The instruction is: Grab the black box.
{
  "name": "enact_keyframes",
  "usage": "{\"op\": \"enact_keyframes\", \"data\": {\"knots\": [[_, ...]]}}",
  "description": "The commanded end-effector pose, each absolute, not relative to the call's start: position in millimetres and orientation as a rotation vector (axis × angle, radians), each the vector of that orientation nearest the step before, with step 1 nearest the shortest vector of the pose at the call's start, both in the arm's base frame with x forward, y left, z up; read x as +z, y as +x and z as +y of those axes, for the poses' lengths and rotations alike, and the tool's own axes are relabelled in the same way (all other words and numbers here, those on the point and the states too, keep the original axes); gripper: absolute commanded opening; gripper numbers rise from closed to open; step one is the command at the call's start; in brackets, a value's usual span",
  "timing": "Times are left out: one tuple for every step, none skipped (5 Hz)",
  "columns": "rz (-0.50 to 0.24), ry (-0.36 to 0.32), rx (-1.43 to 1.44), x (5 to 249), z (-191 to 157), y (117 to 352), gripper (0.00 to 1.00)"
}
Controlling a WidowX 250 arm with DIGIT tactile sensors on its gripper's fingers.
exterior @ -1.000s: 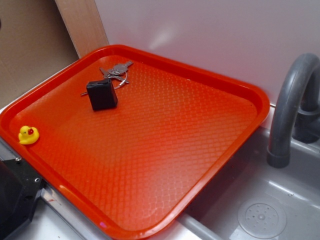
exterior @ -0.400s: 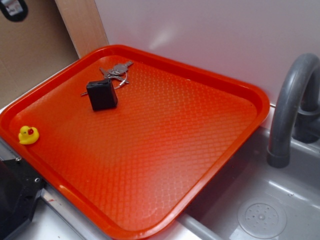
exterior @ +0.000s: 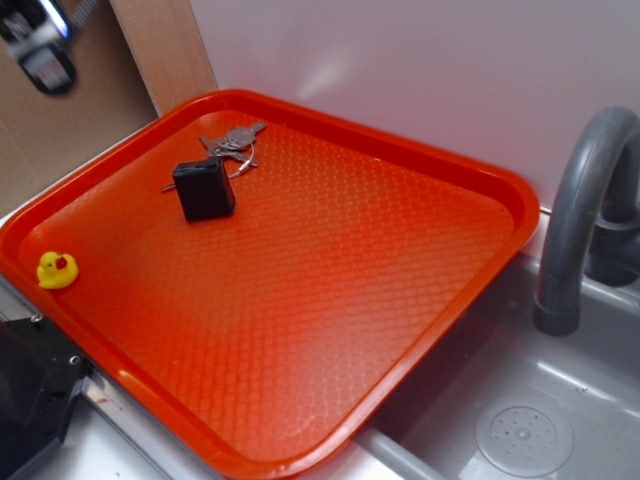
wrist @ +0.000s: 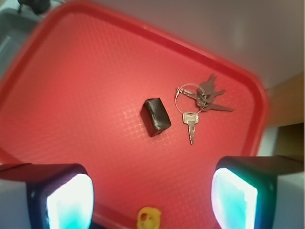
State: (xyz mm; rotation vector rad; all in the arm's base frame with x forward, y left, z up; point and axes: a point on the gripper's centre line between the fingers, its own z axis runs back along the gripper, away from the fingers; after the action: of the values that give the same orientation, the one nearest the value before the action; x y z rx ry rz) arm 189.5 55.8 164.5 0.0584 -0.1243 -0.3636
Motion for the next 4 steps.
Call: {"op": "enact_keyframes", "data": {"knots": [[-0.129, 0.059, -0.448, 134.8, 43.4, 224.5, 1.0], [-0.074, 0.093, -0.494, 103.1, 36.6, 236.0, 1.0], [-0.069, 0.142, -0.489, 74.8, 42.1, 248.9, 1.0], [0.021, 0.119, -0.509, 35.0, 38.0, 259.0, 1.0]]}}
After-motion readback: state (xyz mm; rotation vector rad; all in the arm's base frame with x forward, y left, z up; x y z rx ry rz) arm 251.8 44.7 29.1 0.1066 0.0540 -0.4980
